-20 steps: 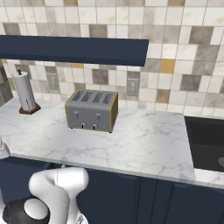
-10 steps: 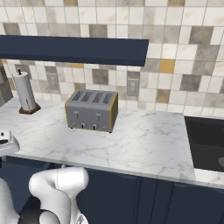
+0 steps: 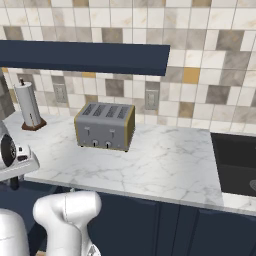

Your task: Take the pizza cutter from the drawer on the left and place it on the dining counter for cutting.

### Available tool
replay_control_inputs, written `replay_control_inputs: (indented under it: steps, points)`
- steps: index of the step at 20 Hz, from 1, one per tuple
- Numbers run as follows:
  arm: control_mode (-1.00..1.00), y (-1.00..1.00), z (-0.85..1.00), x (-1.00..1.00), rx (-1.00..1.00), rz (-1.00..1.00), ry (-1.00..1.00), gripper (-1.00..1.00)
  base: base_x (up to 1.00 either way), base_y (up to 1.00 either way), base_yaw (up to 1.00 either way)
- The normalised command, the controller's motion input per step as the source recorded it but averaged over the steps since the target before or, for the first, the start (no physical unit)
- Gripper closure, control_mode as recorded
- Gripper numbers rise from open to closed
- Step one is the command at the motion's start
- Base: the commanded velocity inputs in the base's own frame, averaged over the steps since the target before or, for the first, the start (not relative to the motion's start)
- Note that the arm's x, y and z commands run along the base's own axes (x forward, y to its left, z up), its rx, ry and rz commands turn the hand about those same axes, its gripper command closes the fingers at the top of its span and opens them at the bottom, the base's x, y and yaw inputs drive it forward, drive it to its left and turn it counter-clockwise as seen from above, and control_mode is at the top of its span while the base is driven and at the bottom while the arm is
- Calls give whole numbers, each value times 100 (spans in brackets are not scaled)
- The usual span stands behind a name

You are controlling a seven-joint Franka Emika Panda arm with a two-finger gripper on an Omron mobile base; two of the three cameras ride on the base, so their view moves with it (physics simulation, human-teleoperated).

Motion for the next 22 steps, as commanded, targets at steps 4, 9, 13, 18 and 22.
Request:
replay_control_inputs:
  steps: [4,9,13,18,22]
  points:
    - [-100,-53,17,7,-1,0,0,100,0,0,0]
    - [-100,-53,13,9,-2,-1,0,100,0,0,0]
    - [-100,-52,22,11,0,0,-1,100,0,0,0]
    - [-100,-55,16,11,0,0,0,100,0,0,0]
    - [-100,-49,5,13,0,0,1,100,0,0,0]
